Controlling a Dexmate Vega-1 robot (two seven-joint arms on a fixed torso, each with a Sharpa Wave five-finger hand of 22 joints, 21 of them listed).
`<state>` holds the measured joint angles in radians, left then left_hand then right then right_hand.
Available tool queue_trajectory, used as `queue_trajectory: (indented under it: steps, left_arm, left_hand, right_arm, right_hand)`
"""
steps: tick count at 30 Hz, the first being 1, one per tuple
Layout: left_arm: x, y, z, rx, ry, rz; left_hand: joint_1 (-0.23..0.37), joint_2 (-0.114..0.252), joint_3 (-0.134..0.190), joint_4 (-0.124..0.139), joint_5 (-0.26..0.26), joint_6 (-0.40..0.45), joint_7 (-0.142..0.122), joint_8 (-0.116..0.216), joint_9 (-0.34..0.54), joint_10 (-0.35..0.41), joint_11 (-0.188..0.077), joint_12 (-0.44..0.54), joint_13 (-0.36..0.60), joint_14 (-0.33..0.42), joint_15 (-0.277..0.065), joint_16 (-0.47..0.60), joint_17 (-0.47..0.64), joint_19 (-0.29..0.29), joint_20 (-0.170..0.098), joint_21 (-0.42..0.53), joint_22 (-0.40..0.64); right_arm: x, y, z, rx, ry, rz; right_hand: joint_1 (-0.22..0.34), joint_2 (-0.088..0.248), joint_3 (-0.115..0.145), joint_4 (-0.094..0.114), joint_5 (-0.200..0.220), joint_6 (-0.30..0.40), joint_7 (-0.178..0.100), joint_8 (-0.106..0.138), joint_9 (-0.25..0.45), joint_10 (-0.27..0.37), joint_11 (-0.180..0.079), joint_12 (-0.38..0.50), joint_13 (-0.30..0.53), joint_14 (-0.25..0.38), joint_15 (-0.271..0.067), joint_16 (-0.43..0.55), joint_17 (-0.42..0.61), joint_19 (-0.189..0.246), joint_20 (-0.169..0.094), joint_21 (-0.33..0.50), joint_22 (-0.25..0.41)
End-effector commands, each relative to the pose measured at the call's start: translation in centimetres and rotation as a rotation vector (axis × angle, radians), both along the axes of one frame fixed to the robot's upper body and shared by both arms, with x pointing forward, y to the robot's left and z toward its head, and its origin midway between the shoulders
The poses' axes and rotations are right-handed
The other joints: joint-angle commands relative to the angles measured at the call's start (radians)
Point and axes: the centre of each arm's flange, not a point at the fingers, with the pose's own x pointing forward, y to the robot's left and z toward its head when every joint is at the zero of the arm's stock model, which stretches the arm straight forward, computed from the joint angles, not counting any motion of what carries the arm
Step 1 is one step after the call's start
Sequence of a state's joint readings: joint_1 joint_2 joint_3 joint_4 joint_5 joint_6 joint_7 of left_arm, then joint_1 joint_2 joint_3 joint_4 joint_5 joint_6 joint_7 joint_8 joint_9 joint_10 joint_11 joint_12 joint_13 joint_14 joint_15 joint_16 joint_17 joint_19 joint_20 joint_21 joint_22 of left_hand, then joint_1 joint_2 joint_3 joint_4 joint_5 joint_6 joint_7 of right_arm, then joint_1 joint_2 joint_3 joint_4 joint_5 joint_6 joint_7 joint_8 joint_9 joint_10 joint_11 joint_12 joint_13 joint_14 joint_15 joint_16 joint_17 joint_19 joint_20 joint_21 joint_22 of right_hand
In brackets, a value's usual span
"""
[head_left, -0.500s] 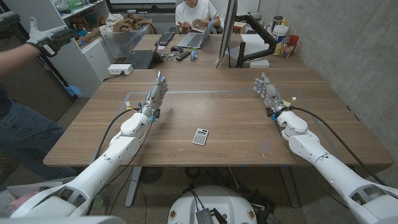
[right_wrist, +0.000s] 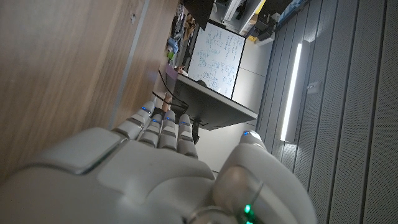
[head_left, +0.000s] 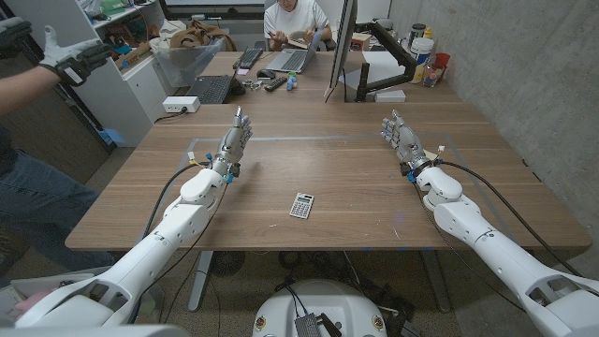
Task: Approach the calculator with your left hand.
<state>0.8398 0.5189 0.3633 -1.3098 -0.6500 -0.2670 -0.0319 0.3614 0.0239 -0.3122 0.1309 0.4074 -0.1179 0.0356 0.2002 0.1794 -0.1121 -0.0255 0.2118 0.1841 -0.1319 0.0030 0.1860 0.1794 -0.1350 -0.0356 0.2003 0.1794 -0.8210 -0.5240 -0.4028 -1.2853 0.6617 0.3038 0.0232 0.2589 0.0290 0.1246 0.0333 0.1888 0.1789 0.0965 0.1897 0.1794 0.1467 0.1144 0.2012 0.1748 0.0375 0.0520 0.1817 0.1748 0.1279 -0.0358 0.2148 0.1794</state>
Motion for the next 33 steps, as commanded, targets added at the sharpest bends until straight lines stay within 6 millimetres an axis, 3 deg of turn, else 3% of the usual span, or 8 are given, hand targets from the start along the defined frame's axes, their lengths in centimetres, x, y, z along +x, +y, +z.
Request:
queue_trajectory:
  steps: [1,22,26,29,33]
  left_arm:
    - [0.13,0.06,0.35,0.016,0.002,-0.009]
    - [-0.31,0.8,0.28,0.071,-0.007,0.014]
    - [-0.48,0.78,0.48,0.081,-0.016,0.01]
    - [-0.6,0.76,0.6,0.089,-0.024,0.011]
    - [-0.75,0.71,0.71,0.096,-0.034,0.014]
  left_hand:
    - [0.011,0.004,-0.005,-0.003,0.01,0.001,0.0,0.008,0.004,-0.001,0.004,0.004,0.002,-0.001,-0.002,0.008,0.006,-0.008,-0.031,0.003,0.002]
    - [0.022,0.014,0.0,-0.008,0.013,0.002,0.002,0.004,0.005,0.002,0.008,0.002,0.003,0.003,0.004,0.007,0.005,-0.014,-0.001,0.001,0.002]
    - [0.037,0.02,0.004,-0.014,0.015,-0.004,0.004,0.001,0.005,-0.006,0.018,-0.003,0.004,-0.007,0.014,0.002,0.005,-0.023,0.044,-0.001,0.003]
    - [0.049,0.026,0.006,-0.019,0.017,-0.016,0.013,-0.004,0.007,-0.013,0.04,-0.006,0.005,-0.018,0.047,0.0,0.007,-0.022,0.08,0.001,0.004]
    - [0.054,0.028,0.007,-0.021,0.017,-0.017,0.017,-0.004,0.007,-0.017,0.043,-0.007,0.006,-0.026,0.05,-0.002,0.007,-0.026,0.093,0.0,0.005]
  right_arm:
    - [-0.13,-0.18,-0.08,0.009,-0.008,-0.009]
    - [-0.2,0.24,0.08,0.011,-0.018,-0.013]
    - [-0.13,0.33,0.16,0.008,-0.018,-0.012]
    - [-0.12,0.38,0.18,0.007,-0.018,-0.014]
    - [-0.12,0.4,0.19,0.005,-0.017,-0.016]
  right_hand:
    - [0.006,0.005,0.005,-0.002,0.006,0.006,-0.004,0.004,0.004,0.003,-0.003,0.002,0.004,-0.001,0.008,0.005,0.005,0.01,-0.008,0.004,0.004]
    - [0.004,0.007,0.003,-0.003,0.007,0.006,-0.012,0.003,0.005,0.005,-0.004,0.003,0.004,-0.001,0.008,0.004,0.006,0.01,-0.007,0.001,0.004]
    - [0.004,0.007,0.003,-0.004,0.007,0.006,-0.011,0.003,0.005,0.006,-0.005,0.003,0.004,-0.001,0.008,0.004,0.006,0.01,-0.006,0.0,0.004]
    - [0.003,0.007,0.003,-0.004,0.007,0.006,-0.011,0.003,0.005,0.006,-0.005,0.003,0.004,-0.001,0.008,0.004,0.006,0.01,-0.007,0.0,0.004]
    - [0.003,0.007,0.003,-0.004,0.007,0.006,-0.012,0.003,0.005,0.006,-0.003,0.003,0.005,0.0,0.008,0.004,0.006,0.01,-0.007,0.0,0.004]
